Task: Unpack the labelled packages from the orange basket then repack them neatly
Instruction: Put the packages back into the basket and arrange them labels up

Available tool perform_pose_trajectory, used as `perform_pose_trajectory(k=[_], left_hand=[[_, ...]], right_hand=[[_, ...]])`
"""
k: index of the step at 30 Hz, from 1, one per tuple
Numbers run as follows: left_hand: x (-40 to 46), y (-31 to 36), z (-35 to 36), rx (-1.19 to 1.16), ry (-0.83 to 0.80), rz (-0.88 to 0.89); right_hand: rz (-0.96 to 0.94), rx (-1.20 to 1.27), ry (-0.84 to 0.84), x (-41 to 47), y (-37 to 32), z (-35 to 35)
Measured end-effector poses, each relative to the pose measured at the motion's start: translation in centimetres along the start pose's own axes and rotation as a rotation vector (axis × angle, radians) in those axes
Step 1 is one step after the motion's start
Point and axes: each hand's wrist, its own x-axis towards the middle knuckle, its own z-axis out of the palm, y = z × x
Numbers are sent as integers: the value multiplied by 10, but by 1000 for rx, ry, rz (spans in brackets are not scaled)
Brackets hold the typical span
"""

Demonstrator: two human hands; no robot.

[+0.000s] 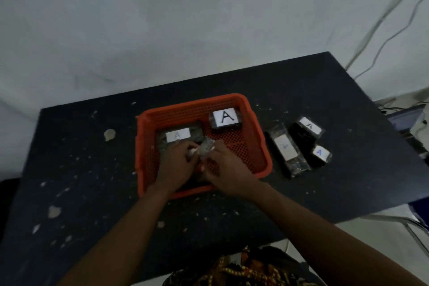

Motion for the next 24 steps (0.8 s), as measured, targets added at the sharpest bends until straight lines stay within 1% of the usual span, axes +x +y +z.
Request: perform_pose_trajectory(k=[2, 4, 6, 8, 11, 15, 21, 24], left_hand=[[-4, -18, -13, 91, 6, -51], [-6, -28, -21, 168, -28, -88], [-5, -34, -25, 237, -85, -110], [-2, -38, -26, 333, -159, -103], [5, -42, -22, 427, -249, -53], [14, -42, -16, 445, -324, -19], [19, -40, -12, 433, -290, 21], [19, -37, -22, 321, -204, -23]], right_hand=[[-63, -60, -154, -4, -7, 18], [-99, -161, -247, -6, -8, 33], [-109, -340, -346, -8, -7, 41], [-109, -473, -398, -8, -5, 44], [-75, -499, -413, -8, -5, 46], [-43, -522, -400, -8, -7, 48], [-22, -528, -341, -9, -10, 50], [-30, -525, -311, -10, -10, 52]])
